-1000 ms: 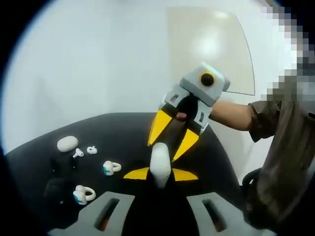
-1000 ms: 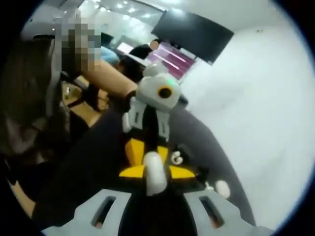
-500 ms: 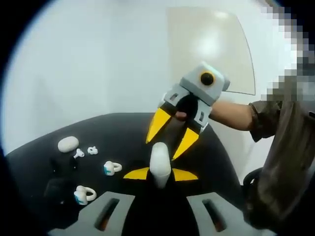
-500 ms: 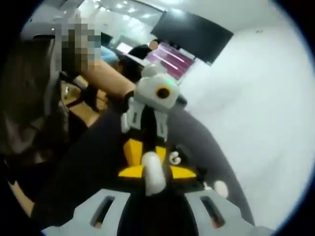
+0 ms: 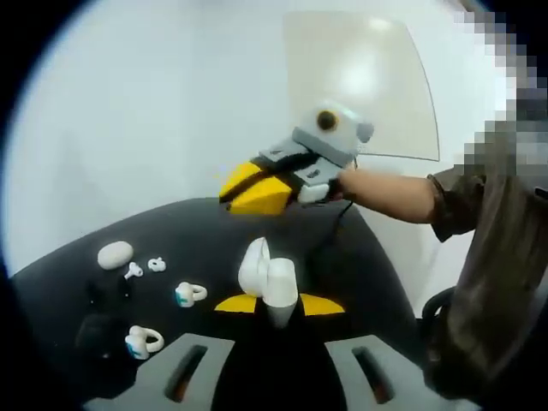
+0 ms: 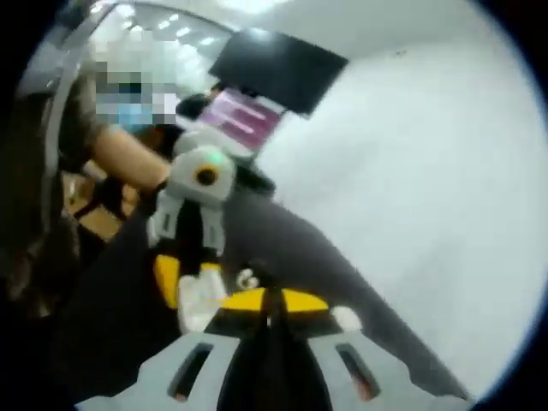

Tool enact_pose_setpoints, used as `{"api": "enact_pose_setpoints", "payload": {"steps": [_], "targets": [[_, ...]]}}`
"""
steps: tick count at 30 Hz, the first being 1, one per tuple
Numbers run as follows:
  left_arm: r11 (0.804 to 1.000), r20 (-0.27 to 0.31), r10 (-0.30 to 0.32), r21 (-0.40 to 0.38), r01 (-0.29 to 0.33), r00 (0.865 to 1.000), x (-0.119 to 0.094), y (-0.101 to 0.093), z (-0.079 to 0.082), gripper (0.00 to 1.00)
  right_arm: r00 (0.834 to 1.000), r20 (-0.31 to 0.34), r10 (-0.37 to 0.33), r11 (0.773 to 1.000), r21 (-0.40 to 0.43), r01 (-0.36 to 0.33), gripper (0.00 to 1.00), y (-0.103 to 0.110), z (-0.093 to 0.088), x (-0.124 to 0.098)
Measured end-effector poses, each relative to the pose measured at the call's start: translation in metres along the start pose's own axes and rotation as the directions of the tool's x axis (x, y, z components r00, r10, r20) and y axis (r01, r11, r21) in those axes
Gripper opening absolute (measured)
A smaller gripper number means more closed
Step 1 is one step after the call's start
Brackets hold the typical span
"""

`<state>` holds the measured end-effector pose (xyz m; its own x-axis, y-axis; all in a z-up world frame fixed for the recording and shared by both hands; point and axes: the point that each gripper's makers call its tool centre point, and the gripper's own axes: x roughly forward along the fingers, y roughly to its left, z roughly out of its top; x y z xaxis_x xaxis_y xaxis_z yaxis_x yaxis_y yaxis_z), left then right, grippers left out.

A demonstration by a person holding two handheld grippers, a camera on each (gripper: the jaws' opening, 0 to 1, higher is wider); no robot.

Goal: Pick up three earphones and place each one into its charging case using tactile feedback, ensure that each earphone is properly inserted and securely positioned inside the case.

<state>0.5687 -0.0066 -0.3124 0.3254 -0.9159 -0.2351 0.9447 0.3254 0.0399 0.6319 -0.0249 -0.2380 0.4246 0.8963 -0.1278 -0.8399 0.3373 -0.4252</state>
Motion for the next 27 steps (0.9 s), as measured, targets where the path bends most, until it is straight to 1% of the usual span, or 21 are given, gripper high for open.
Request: {"api": "enact_pose_setpoints", "payload": {"steps": [2, 3, 4, 6, 7, 8, 9, 10, 12, 13, 14, 15, 16, 18, 20, 21, 22, 24, 26, 27], "targets": [[1.0, 0.0, 0.001, -0.002, -0.001, 1.0, 0.0, 0.001, 0.0, 0.13, 0.998, -0.001, -0.063, 0.988, 0.138, 0.063, 0.12, -0.021, -0.009, -0.002], [1.0, 0.0, 0.001, -0.002, -0.001, 1.0, 0.0, 0.0, 0.0, 0.13, 0.993, 0.007, -0.119, 0.968, 0.225, 0.114, 0.13, -0.038, -0.014, -0.004], [1.0, 0.0, 0.001, -0.002, -0.001, 1.0, 0.0, 0.001, 0.0, 0.13, 0.991, 0.009, -0.136, 0.957, 0.259, 0.129, 0.14, -0.044, -0.016, -0.004], [1.0, 0.001, 0.003, 0.002, -0.003, 1.0, 0.0, 0.0, 0.0, 0.13, 0.984, 0.0, -0.179, 0.92, 0.354, 0.167, 0.14, -0.061, -0.023, -0.004], [1.0, 0.001, 0.003, 0.004, -0.003, 1.0, 0.0, 0.0, 0.0, 0.13, 0.984, -0.017, -0.176, 0.913, 0.371, 0.17, 0.14, -0.064, -0.026, -0.002], [1.0, 0.001, 0.004, 0.007, -0.004, 1.0, 0.0, 0.001, 0.0, 0.13, 0.985, -0.024, -0.17, 0.914, 0.37, 0.167, 0.14, -0.068, -0.028, 0.001], [1.0, 0.001, 0.004, 0.008, -0.004, 1.0, 0.0, 0.001, 0.0, 0.13, 0.988, -0.026, -0.155, 0.92, 0.36, 0.154, 0.16, -0.067, -0.028, 0.006], [1.0, 0.001, 0.005, 0.008, -0.005, 1.0, -0.001, 0.001, -0.001, 0.13, 0.991, -0.04, -0.129, 0.925, 0.355, 0.135, 0.16, -0.066, -0.029, 0.01], [1.0, 0.002, 0.005, 0.011, -0.005, 1.0, 0.0, 0.001, -0.001, 0.13, 0.997, -0.067, -0.029, 0.933, 0.357, 0.051, 0.17, -0.058, -0.031, 0.023], [1.0, 0.001, 0.006, 0.011, -0.006, 1.0, 0.0, 0.002, -0.001, 0.13, 0.997, -0.072, 0.012, 0.931, 0.366, 0.015, 0.17, -0.054, -0.031, 0.028], [1.0, 0.001, 0.006, 0.014, -0.006, 1.0, 0.0, 0.002, -0.001, 0.13, 0.997, -0.076, 0.029, 0.93, 0.369, 0.001, 0.17, -0.054, -0.031, 0.033], [1.0, 0.001, 0.006, 0.015, -0.006, 1.0, 0.0, 0.002, -0.001, 0.13, 0.996, -0.079, 0.027, 0.93, 0.368, 0.004, 0.17, -0.057, -0.032, 0.037], [1.0, 0.002, 0.007, 0.016, -0.007, 1.0, 0.0, 0.002, -0.001, 0.13, 0.994, -0.099, 0.037, 0.931, 0.364, 0.002, 0.17, -0.058, -0.034, 0.042], [1.0, 0.002, 0.007, 0.019, -0.007, 1.0, 0.0, 0.002, -0.001, 0.13, 0.986, -0.158, 0.05, 0.939, 0.343, 0.007, 0.17, -0.059, -0.042, 0.05], [1.0, 0.003, 0.007, 0.022, -0.007, 1.0, 0.0, 0.002, -0.001, 0.13, 0.973, -0.216, 0.079, 0.945, 0.328, -0.004, 0.17, -0.056, -0.05, 0.058], [1.0, 0.003, 0.007, 0.024, -0.007, 1.0, 0.0, 0.002, -0.001, 0.13, 0.962, -0.252, 0.101, 0.946, 0.324, -0.014, 0.17, -0.051, -0.055, 0.061], [1.0, 0.003, 0.007, 0.025, -0.007, 1.0, 0.0, 0.001, 0.0, 0.13, 0.943, -0.307, 0.126, 0.949, 0.314, -0.024, 0.16, -0.045, -0.062, 0.065], [1.0, 0.003, 0.007, 0.026, -0.007, 1.0, 0.0, 0.002, 0.0, 0.13, 0.912, -0.383, 0.146, 0.96, 0.276, -0.037, 0.16, -0.04, -0.074, 0.069], [1.0, 0.004, 0.006, 0.028, -0.007, 1.0, 0.0, 0.002, 0.0, 0.13, 0.898, -0.416, 0.142, 0.971, 0.237, -0.043, 0.16, -0.037, -0.079, 0.072], [1.0, 0.004, 0.006, 0.028, -0.006, 1.0, 0.0, 0.002, 0.0, 0.13, 0.898, -0.415, 0.144, 0.969, 0.244, -0.042, 0.16, -0.035, -0.079, 0.074]]}}
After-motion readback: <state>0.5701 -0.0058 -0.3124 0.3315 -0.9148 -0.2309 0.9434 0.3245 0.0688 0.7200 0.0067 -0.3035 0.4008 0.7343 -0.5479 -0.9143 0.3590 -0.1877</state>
